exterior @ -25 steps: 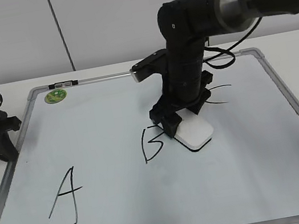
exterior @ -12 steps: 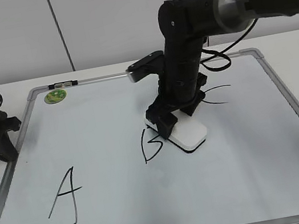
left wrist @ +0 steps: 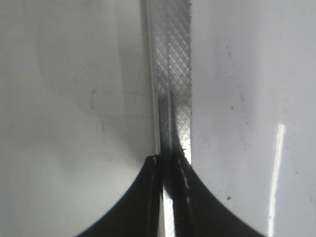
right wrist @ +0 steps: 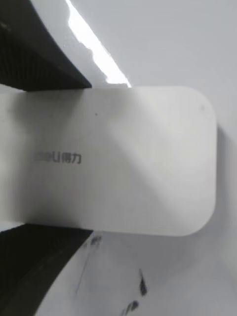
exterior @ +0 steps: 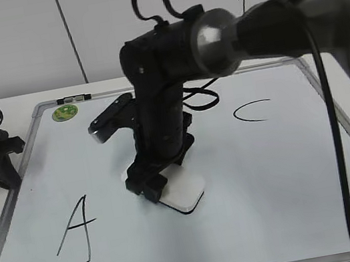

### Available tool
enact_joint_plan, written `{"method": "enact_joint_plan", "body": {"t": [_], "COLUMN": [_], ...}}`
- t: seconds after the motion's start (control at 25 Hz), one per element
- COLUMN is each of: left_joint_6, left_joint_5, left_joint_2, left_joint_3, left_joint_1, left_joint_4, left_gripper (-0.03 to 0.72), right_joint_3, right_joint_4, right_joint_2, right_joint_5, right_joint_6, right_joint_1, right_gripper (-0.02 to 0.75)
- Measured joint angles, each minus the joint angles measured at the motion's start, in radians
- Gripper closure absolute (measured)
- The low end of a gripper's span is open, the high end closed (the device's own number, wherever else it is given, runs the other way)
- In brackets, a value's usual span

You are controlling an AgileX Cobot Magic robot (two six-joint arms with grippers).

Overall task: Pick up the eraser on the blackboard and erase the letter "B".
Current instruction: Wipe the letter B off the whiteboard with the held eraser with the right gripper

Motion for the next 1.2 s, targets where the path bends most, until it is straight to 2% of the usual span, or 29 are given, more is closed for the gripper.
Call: {"method": "enact_joint_plan", "body": {"t": [0.12,0.4,0.72,0.92,1.2], "left_joint_6": [0.000,0.000,0.000,0.000,0.000], "left_joint_5": [0.000,0.000,0.000,0.000,0.002], "left_joint_2": [0.000,0.000,0.000,0.000,0.000], "left_joint_3": [0.000,0.000,0.000,0.000,0.000], "left_joint_1": [0.000,0.000,0.000,0.000,0.000], "left_joint_4": [-0.002,-0.002,-0.004,-0.004,-0.004], "left_gripper": [0.675,0.675,0.676,0.676,0.676], "right_joint_3": [0.000,-0.002,-0.042,-0.092,-0.100], "right_joint_4": [-0.024,-0.022,0.019,-0.082,-0.111], "right_joint_2": [0.000,0.002,0.015,0.032,0.033], "right_joint_5": [-0.002,-0.004,0.013,0.025,0.040], "right_joint_6": [0.000,0.000,0.016,0.035,0.061], "right_joint_1": [0.037,0.028,-0.054,-0.124,-0.201], "right_gripper": [0.189,0.189,0.189,0.189,0.189]}}
